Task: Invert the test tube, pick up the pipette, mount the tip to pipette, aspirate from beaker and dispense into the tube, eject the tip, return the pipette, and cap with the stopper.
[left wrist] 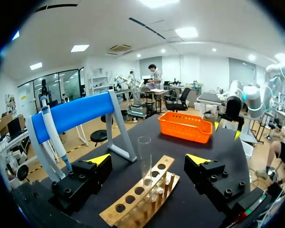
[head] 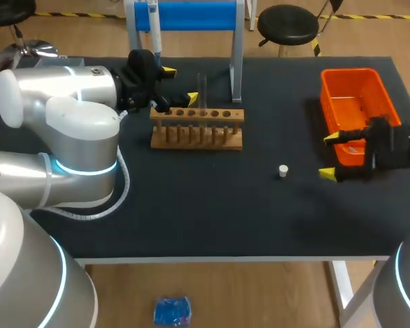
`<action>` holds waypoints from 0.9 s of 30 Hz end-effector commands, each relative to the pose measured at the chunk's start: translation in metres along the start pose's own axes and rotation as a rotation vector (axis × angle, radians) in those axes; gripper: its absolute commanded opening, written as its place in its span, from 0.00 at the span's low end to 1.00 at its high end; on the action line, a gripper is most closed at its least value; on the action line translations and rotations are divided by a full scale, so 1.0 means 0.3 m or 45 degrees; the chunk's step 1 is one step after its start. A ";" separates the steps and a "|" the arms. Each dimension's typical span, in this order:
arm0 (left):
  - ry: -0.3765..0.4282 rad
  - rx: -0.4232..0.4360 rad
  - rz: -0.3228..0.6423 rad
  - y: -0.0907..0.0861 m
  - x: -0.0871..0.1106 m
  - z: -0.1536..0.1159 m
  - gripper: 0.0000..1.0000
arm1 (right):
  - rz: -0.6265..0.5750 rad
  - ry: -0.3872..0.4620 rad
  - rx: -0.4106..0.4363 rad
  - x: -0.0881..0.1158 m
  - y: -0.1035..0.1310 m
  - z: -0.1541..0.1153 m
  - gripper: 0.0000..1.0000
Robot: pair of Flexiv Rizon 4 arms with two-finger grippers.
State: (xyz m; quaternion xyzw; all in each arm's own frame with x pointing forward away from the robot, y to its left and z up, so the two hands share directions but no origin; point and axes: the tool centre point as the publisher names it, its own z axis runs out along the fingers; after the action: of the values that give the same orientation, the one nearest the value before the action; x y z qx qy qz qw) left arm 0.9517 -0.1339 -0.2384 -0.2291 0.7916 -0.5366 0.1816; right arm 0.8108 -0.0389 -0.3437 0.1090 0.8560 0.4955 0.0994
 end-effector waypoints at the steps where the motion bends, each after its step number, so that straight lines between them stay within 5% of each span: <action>1: 0.005 -0.003 0.000 -0.001 -0.004 0.000 1.00 | -0.019 -0.024 0.001 -0.003 -0.038 0.106 1.00; 27: 0.005 -0.003 0.000 -0.001 -0.004 0.000 1.00 | 0.003 0.031 -0.021 -0.058 -0.100 0.299 1.00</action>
State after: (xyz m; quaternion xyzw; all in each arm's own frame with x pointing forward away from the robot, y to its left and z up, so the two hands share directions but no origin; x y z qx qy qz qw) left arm 0.9517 -0.1339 -0.2384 -0.2291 0.7916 -0.5366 0.1816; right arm 0.8443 0.0121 -0.4067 0.1042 0.8530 0.5034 0.0901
